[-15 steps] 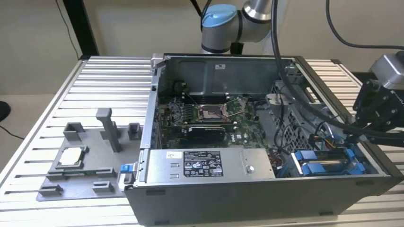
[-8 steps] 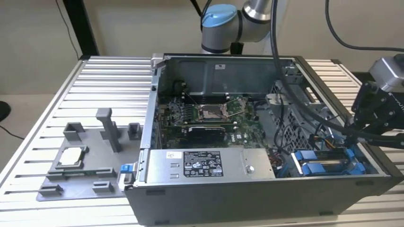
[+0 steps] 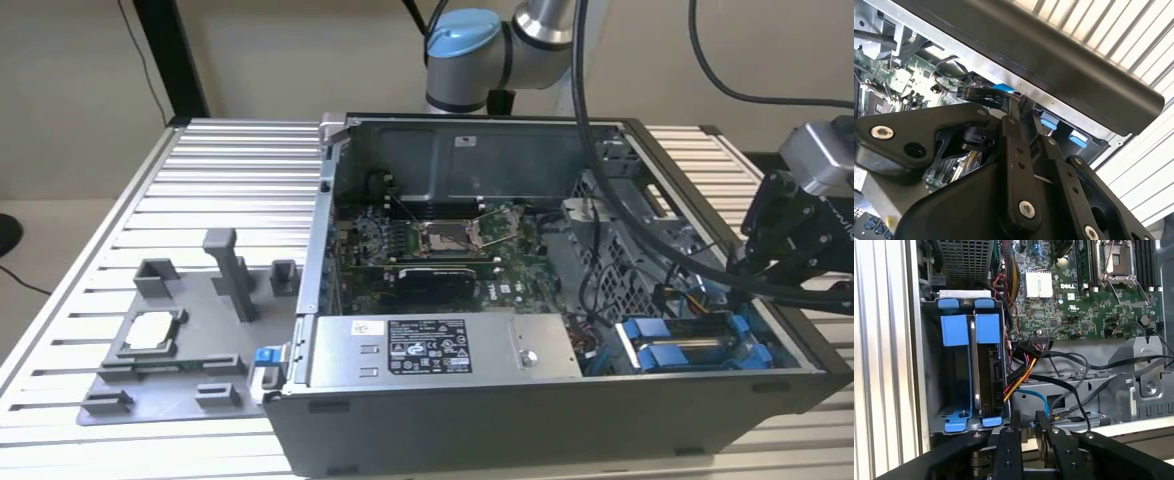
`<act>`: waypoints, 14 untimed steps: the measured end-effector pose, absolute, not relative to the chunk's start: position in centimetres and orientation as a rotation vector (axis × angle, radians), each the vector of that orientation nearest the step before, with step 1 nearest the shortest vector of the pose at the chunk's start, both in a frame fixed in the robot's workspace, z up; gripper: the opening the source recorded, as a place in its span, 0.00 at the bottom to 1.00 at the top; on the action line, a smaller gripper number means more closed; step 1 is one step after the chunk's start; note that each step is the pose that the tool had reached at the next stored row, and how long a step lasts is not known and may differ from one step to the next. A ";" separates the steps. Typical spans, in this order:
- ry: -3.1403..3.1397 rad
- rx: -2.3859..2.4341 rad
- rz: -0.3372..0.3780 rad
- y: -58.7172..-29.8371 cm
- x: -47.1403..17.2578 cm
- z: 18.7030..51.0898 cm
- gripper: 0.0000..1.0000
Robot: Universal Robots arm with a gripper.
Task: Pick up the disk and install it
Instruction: 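Insert the first disk wire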
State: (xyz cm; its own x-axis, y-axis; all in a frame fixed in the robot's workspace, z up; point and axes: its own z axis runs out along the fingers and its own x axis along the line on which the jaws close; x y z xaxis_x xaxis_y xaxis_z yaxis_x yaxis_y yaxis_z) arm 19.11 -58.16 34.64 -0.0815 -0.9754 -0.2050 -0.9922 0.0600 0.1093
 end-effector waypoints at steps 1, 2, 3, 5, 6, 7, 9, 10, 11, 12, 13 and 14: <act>2.230 -2.076 0.339 -58.2 19.1 34.6 1.00; 2.230 -2.076 0.339 -58.2 19.1 34.6 1.00; 2.230 -2.076 0.339 -58.2 19.1 34.6 0.00; 2.230 -2.076 0.339 -58.2 19.1 34.6 0.00; 2.230 -2.076 0.339 -58.2 19.1 34.6 0.00; 2.230 -2.076 0.339 -58.2 19.1 34.6 0.00; 2.230 -2.076 0.339 -58.2 19.1 34.6 0.00; 2.230 -2.076 0.339 -58.2 19.1 34.6 0.00; 2.231 -2.076 0.340 -58.2 19.1 34.7 0.00; 2.231 -2.076 0.340 -58.2 19.1 34.9 0.00; 2.231 -2.076 0.340 -58.2 19.0 35.0 0.00; 2.231 -2.076 0.340 -58.2 19.0 35.2 0.00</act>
